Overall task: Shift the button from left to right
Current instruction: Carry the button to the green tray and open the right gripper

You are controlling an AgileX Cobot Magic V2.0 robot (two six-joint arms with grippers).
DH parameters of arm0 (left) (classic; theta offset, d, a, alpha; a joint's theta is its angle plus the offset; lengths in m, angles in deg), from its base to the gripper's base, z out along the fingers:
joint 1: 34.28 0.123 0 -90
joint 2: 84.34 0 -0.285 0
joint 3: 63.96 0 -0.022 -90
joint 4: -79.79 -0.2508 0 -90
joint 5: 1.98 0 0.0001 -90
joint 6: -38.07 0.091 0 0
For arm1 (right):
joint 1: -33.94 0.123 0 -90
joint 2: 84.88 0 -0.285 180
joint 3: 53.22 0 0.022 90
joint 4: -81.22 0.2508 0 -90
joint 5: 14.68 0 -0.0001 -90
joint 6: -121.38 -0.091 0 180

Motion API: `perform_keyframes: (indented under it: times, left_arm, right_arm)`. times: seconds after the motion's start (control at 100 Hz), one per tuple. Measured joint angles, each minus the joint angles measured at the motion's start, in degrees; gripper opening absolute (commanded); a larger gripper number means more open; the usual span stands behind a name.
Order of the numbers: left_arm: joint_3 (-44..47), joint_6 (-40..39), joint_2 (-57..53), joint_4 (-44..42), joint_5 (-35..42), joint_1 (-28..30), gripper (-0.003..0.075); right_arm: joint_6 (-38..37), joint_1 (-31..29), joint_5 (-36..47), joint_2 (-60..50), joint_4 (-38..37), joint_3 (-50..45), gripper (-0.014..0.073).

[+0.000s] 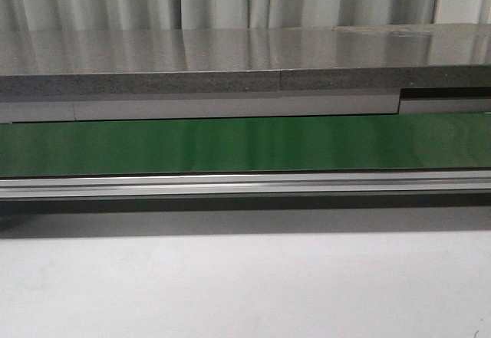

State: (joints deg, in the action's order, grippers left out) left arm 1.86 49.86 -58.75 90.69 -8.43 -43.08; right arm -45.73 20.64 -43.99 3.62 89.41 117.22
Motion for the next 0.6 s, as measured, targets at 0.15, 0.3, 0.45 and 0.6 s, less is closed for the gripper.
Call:
perform_keyframes:
  times: [0.15, 0.3, 0.45, 0.6]
  left_arm:
    - [0.00, 0.00, 0.00, 0.00, 0.00, 0.00, -0.0020]
    - [0.00, 0.00, 0.00, 0.00, 0.00, 0.00, -0.0020]
    - [0.00, 0.00, 0.00, 0.00, 0.00, 0.00, -0.0020]
    - [0.00, 0.00, 0.00, 0.00, 0.00, 0.00, -0.0020]
  right_arm:
    - [0.00, 3.46, 4.51, -10.01, 1.30, -8.03, 0.0530]
    - [0.00, 7.28, 8.37, -21.84, 1.71, -17.54, 0.0530]
    - [0.00, 9.51, 9.43, -33.22, 1.95, -26.23, 0.0528]
    - [0.00, 9.91, 9.43, -44.67, 2.08, -33.40, 0.0479]
